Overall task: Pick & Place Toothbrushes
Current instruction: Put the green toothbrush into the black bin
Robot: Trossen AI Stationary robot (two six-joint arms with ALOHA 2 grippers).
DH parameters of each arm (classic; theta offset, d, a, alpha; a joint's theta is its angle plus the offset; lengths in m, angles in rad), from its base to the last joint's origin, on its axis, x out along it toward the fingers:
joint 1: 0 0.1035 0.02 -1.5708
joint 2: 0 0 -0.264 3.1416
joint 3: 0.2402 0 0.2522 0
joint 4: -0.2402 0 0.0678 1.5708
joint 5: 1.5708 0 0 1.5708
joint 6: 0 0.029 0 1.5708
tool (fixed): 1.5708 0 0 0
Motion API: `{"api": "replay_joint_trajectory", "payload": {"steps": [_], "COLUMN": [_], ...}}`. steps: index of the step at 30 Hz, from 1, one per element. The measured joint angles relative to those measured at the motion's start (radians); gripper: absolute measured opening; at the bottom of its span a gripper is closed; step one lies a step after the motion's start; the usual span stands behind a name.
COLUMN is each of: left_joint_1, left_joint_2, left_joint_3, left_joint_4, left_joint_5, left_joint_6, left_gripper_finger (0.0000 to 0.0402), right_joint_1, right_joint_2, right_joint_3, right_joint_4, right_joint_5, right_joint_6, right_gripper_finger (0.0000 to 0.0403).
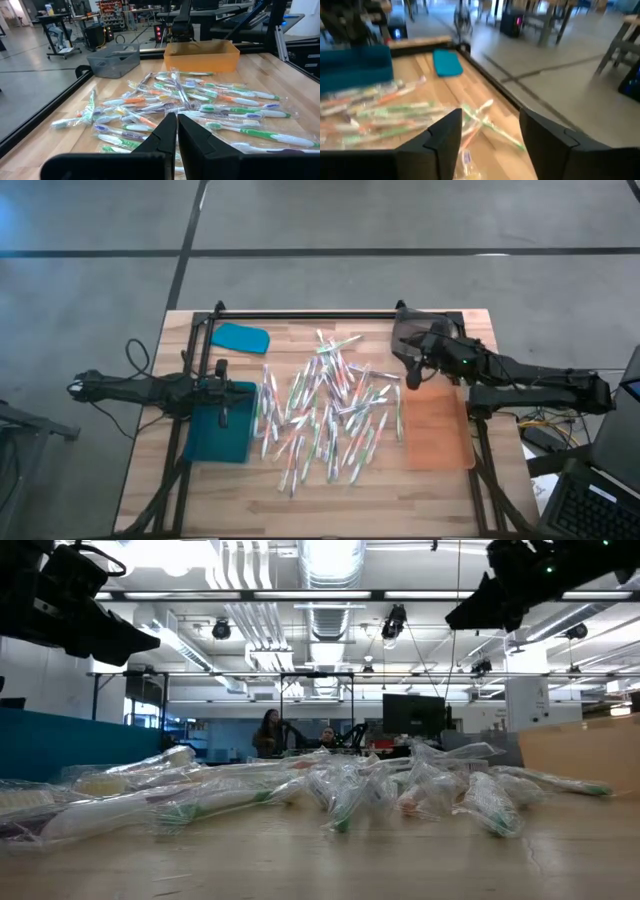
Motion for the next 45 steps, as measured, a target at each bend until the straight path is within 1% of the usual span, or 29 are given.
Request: {"api": "replay_joint_trajectory", "payload": {"steps": [6, 9, 15, 21, 24, 27, 29, 32, 35, 41, 45], "left_joint_1": [0.0, 0.0, 0.0, 0.0, 0.0, 0.0, 0.0, 0.0, 0.0, 0.0, 0.0], "left_joint_2": [0.0, 0.0, 0.0, 0.0, 0.0, 0.0, 0.0, 0.003, 0.003, 0.002, 0.002], "left_joint_3": [0.0, 0.0, 0.0, 0.0, 0.0, 0.0, 0.0, 0.0, 0.0, 0.0, 0.0], "left_joint_4": [0.0, 0.0, -0.001, -0.018, -0.018, -0.018, -0.009, 0.046, 0.126, 0.278, 0.363], "left_joint_5": [0.0, 0.0, 0.0, 0.012, 0.012, 0.012, 0.009, -0.044, -0.084, -0.103, -0.106], "left_joint_6": [0.0, 0.0, -0.007, -0.209, -0.231, -0.232, -0.219, -0.169, -0.122, -0.009, 0.004], "left_gripper_finger": [0.0019, 0.0021, 0.0019, 0.0021, 0.0019, 0.0019, 0.002, 0.0021, 0.0019, 0.0019, 0.0019], "right_joint_1": [0.0, 0.0, -0.001, -0.001, 0.0, -0.003, -0.009, -0.018, -0.035, -0.112, -0.165], "right_joint_2": [0.139, 0.2, 0.321, 0.446, 0.506, 0.551, 0.577, 0.597, 0.606, 0.614, 0.614], "right_joint_3": [0.117, 0.17, 0.248, 0.312, 0.346, 0.392, 0.425, 0.471, 0.488, 0.523, 0.529], "right_joint_4": [-0.032, -0.064, -0.123, -0.122, -0.126, -0.172, -0.21, -0.271, -0.28, -0.309, -0.298], "right_joint_5": [-0.002, -0.022, -0.025, -0.041, -0.074, -0.085, -0.085, -0.084, -0.085, -0.09, -0.102], "right_joint_6": [0.003, 0.017, 0.053, 0.015, -0.029, -0.066, -0.073, -0.082, -0.127, -0.194, -0.241], "right_gripper_finger": [0.023, 0.0242, 0.0261, 0.0275, 0.028, 0.0284, 0.0286, 0.0288, 0.0283, 0.0261, 0.0248]}}
